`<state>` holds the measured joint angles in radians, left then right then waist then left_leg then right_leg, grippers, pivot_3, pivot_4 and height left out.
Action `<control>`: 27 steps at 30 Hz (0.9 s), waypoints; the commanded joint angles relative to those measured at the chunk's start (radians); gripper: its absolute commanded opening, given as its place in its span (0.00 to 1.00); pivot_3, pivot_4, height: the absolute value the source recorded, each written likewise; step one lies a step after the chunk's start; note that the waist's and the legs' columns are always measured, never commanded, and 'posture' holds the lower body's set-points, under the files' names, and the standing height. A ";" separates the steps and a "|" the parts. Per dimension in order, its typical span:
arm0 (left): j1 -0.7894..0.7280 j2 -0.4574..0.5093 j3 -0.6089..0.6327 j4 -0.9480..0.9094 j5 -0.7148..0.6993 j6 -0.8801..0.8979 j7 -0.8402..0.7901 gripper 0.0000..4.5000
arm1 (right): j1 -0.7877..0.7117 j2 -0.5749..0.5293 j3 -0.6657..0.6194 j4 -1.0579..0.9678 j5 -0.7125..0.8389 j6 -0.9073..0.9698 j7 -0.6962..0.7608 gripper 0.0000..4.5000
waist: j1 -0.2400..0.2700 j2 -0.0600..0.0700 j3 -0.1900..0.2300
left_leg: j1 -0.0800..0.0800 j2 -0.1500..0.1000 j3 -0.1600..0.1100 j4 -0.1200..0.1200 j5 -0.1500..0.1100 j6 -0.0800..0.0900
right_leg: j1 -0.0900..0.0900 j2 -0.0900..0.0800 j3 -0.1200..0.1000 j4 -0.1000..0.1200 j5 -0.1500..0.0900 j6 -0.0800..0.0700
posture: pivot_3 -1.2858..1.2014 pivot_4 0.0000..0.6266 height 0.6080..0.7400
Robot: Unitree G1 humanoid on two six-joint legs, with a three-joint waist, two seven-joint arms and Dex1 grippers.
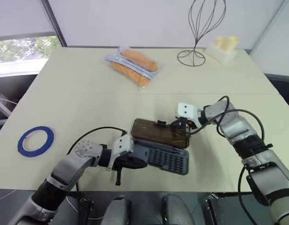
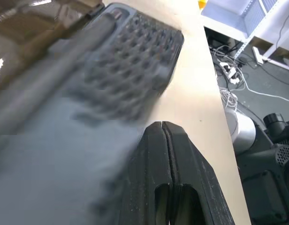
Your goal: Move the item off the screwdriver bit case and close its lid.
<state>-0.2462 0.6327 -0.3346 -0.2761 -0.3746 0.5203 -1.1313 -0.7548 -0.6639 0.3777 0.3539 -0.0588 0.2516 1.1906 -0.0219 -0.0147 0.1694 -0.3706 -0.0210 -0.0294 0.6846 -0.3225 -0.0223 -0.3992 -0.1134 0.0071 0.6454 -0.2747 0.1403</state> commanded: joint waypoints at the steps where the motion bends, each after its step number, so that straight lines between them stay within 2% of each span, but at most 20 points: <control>1: -0.004 0.003 0.006 -0.029 0.001 0.002 0.008 0.00 | 0.030 0.004 0.035 0.009 -0.040 -0.016 0.017 0.01 | 0.000 0.000 0.000 | 0.000 0.000 0.000 0.000 0.000 0.000 | 0.000 0.000 0.000 0.000 0.000 0.000 | 0.52 0.24 1.00; 5: -0.002 0.000 0.010 -0.030 -0.002 0.007 0.018 0.00 | 0.034 0.012 0.040 -0.009 -0.057 -0.049 0.016 0.01 | 0.000 0.000 0.000 | 0.000 0.000 0.000 0.000 0.000 0.000 | 0.000 0.000 0.000 0.000 0.000 0.000 | 0.52 0.24 1.00; 15: -0.025 -0.031 0.055 0.012 -0.014 0.005 0.071 0.00 | 0.074 -0.013 -0.023 -0.164 -0.163 -0.328 -0.177 0.01 | -0.011 0.000 0.000 | -0.003 0.000 0.000 0.000 0.000 -0.001 | -0.004 0.000 0.000 0.001 0.000 0.000 | 0.52 0.24 1.00; 27: -0.064 -0.065 0.108 0.078 -0.028 0.001 0.106 0.00 | 0.231 -0.031 -0.074 -0.453 -0.286 -0.382 -0.364 0.01 | -0.014 0.000 0.000 | -0.004 0.000 0.000 -0.001 0.000 0.000 | -0.005 -0.001 0.000 0.000 0.000 0.000 | 0.52 0.24 1.00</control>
<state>-0.2910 0.5729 -0.2596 -0.1972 -0.3863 0.5227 -1.0376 -0.5284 -0.6928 0.3113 -0.0438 -0.3283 -0.1070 0.8519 -0.0356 -0.0147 0.1697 -0.3745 -0.0214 -0.0293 0.6838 -0.3224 -0.0227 -0.4038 -0.1141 0.0072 0.6456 -0.2747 0.1404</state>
